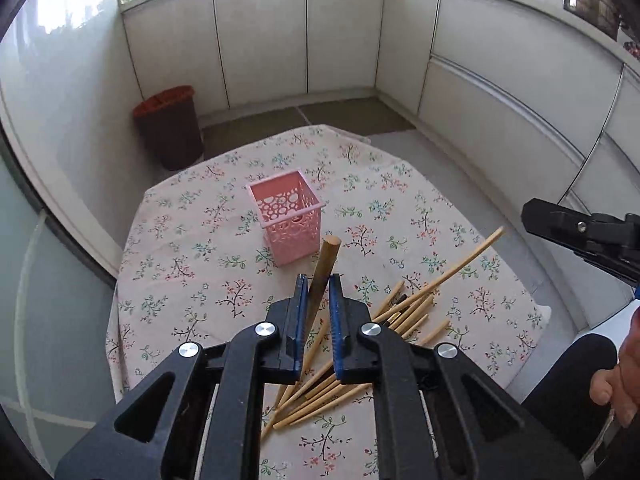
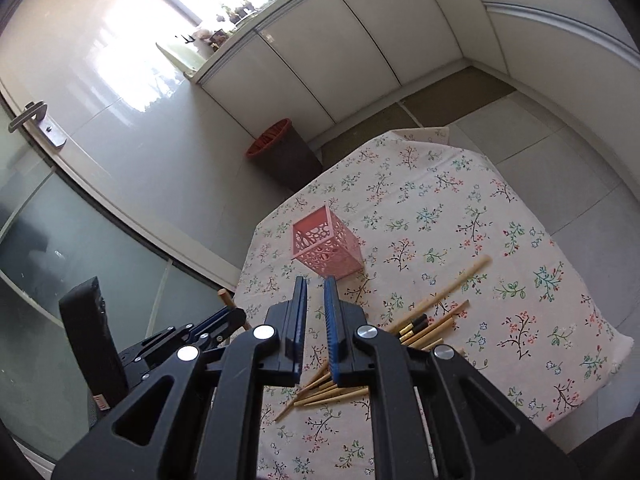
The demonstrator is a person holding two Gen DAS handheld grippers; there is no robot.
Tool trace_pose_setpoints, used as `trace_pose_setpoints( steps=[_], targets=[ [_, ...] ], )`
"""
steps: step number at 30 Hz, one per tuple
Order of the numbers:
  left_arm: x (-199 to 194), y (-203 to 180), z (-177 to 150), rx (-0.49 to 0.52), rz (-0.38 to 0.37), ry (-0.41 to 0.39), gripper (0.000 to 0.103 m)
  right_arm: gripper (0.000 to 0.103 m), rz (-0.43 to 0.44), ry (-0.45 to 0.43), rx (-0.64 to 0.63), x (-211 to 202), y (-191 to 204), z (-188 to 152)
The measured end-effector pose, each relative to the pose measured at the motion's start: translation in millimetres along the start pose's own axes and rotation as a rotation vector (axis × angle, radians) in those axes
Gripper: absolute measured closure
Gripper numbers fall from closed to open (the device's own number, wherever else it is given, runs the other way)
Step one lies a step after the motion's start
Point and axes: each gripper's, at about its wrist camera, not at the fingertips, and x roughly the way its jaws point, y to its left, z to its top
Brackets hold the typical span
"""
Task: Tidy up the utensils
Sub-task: 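Lift the chopstick upright out of the pile with the left tool, then grasp a chopstick from the pile with the right tool while the left tool holds its chopstick upright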
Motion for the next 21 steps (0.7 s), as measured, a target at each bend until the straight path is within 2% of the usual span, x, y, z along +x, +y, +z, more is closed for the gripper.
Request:
trace_pose_setpoints(
  steps=[2, 4, 5, 6, 7, 9, 13, 18, 21],
  targets=[
    [-15, 2, 2, -0.01, -0.006, -0.022, 0.096, 0.094, -0.006, 0.003, -0.003, -6, 3, -1],
    [-29, 3, 1, -0.02, -0.01, -0.056, 0.097, 0.092, -0.025, 0.023, 0.061, -9, -8, 0],
    [-35, 4, 0, -0.021, -0.014, -0.075, 0.097, 0.091, -0.044, 0.042, 0.12, -8, -20, 0],
    [-42, 2, 1, -0.023, -0.016, -0.1, 0.097, 0.085, -0.067, 0.076, 0.199, -2, -40, 0],
    [-49, 1, 1, -0.025, -0.016, -0.121, 0.097, 0.072, -0.08, 0.114, 0.277, 5, -59, -1],
    [-61, 0, 1, -0.029, -0.037, -0.157, 0.097, 0.063, -0.125, 0.196, 0.463, 25, -109, -7],
    [-75, -5, 3, -0.015, -0.072, -0.203, 0.097, 0.063, -0.21, 0.31, 0.709, 63, -177, -27],
    [-79, -7, 2, 0.001, -0.094, -0.225, 0.097, 0.063, -0.225, 0.259, 0.944, 89, -214, -33],
    [-77, -4, 2, -0.001, -0.106, -0.234, 0.097, 0.063, -0.298, 0.203, 0.973, 102, -214, -18]
  ],
)
